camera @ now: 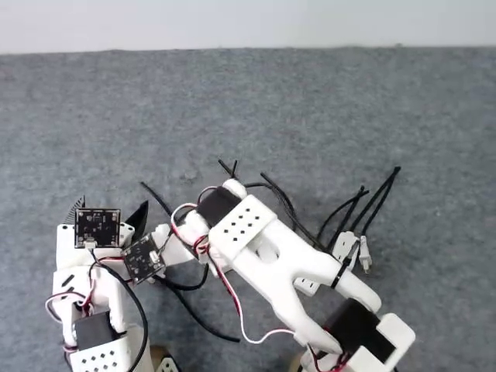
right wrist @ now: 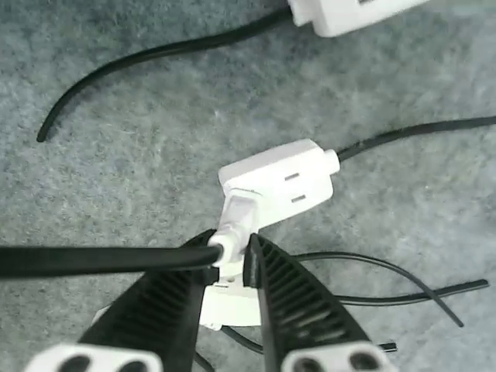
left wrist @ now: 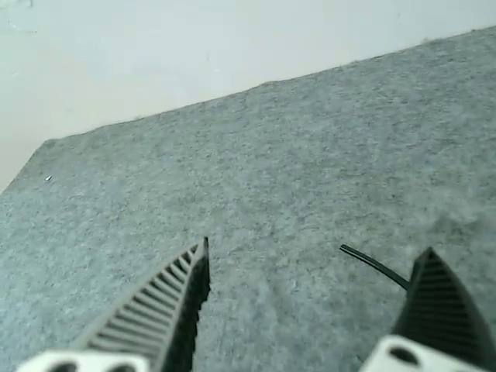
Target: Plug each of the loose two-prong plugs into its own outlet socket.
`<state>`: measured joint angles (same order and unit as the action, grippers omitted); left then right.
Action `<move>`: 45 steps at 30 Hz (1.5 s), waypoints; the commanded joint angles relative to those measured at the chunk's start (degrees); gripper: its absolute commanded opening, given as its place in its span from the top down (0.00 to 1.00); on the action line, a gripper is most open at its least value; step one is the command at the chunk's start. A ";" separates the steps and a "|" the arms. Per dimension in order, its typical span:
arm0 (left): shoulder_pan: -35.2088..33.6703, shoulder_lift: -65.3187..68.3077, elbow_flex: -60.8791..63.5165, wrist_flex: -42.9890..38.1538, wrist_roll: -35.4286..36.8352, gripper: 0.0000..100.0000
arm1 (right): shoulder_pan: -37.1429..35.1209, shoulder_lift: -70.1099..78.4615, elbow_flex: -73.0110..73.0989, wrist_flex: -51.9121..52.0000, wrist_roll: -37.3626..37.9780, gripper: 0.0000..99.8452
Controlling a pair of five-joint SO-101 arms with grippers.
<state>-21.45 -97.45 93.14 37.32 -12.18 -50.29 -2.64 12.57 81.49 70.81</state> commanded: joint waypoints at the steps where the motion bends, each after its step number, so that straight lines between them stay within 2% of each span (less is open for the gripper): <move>1: -0.53 -0.35 -0.22 -2.20 -0.97 0.62 | -1.19 0.22 -0.35 0.13 0.79 0.99; 10: -2.99 -0.18 -0.31 -3.78 -0.53 0.62 | -0.66 4.09 0.09 -1.63 3.16 0.99; 20: -2.81 -0.18 0.31 -4.31 -0.53 0.62 | -0.22 4.62 -1.05 -4.00 4.40 0.99; 30: -2.81 -0.09 0.40 -4.31 -0.53 0.62 | 3.74 5.14 -0.70 -3.74 7.74 0.99; 45: -2.73 0.00 1.45 -5.98 -0.53 0.62 | 1.27 5.05 2.20 -1.63 9.58 0.99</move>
<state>-24.09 -97.36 95.16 33.19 -12.18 -47.30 2.46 13.71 78.95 79.78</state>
